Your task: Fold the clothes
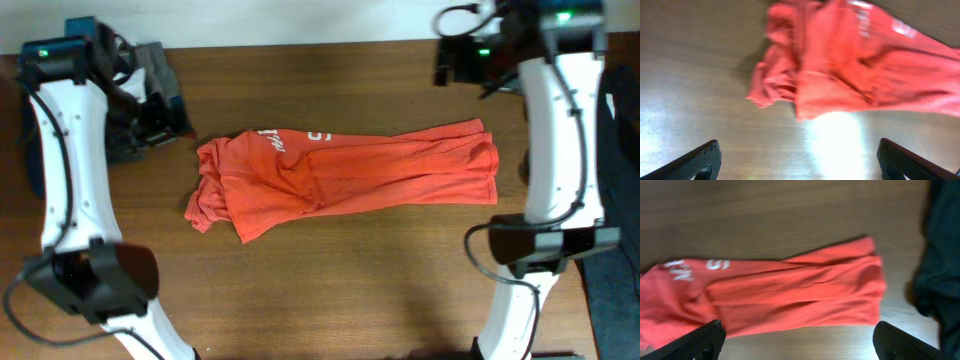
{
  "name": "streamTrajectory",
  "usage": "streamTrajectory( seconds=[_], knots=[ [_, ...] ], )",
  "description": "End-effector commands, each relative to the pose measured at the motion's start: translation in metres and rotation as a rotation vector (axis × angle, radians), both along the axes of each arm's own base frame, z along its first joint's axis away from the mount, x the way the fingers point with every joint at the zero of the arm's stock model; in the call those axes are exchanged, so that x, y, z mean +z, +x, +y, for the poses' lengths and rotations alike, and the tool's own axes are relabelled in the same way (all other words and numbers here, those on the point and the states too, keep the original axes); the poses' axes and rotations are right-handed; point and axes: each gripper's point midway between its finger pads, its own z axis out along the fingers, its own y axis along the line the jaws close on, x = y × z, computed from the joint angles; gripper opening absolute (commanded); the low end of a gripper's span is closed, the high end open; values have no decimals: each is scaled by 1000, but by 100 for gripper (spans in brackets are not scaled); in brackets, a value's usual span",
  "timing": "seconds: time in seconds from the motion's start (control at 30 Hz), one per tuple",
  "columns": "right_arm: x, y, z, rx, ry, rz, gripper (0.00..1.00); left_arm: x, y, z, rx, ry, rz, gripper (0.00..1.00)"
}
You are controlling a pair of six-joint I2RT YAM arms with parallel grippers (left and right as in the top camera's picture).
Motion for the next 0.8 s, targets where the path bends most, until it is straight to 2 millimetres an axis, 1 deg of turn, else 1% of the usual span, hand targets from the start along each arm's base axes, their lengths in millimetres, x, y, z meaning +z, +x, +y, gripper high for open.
streamTrajectory(
  seconds=[0.0,0.07,0.1,0.17,0.23,0.27,0.37,0.47,0.53,0.63,0.67,0.77],
  knots=[
    [-29,-6,-56,-34,23,102,99,47,-26,-62,-169,-19,-134,99],
    [-42,-11,-71,-43,58,143,99,59,-42,-81,-226,-15,-165,99],
    [-45,-12,-74,-53,76,157,99,63,-50,-86,-238,-3,-173,99],
    [-57,-17,-81,-75,140,195,99,68,-70,-88,-212,56,-176,99],
    [-67,-19,-85,-89,176,221,99,68,-89,-91,-214,72,-176,99],
    [-71,-19,-88,-86,185,224,99,67,-103,-95,-224,64,-174,99],
    [-77,-17,-95,-96,188,221,99,59,-132,-105,-243,0,-188,99],
    [-77,-16,-97,-99,187,218,99,43,-151,-114,-218,-88,-225,99],
    [-77,-15,-97,-98,185,212,99,30,-156,-115,-213,-106,-247,99],
    [-77,-12,-98,-94,181,201,99,-1,-157,-116,-154,-126,-241,99],
    [-77,-12,-98,-92,181,202,99,-14,-156,-117,-138,-135,-224,99],
    [-77,-13,-98,-92,182,206,99,-45,-149,-122,-142,-154,-208,99]
  ],
)
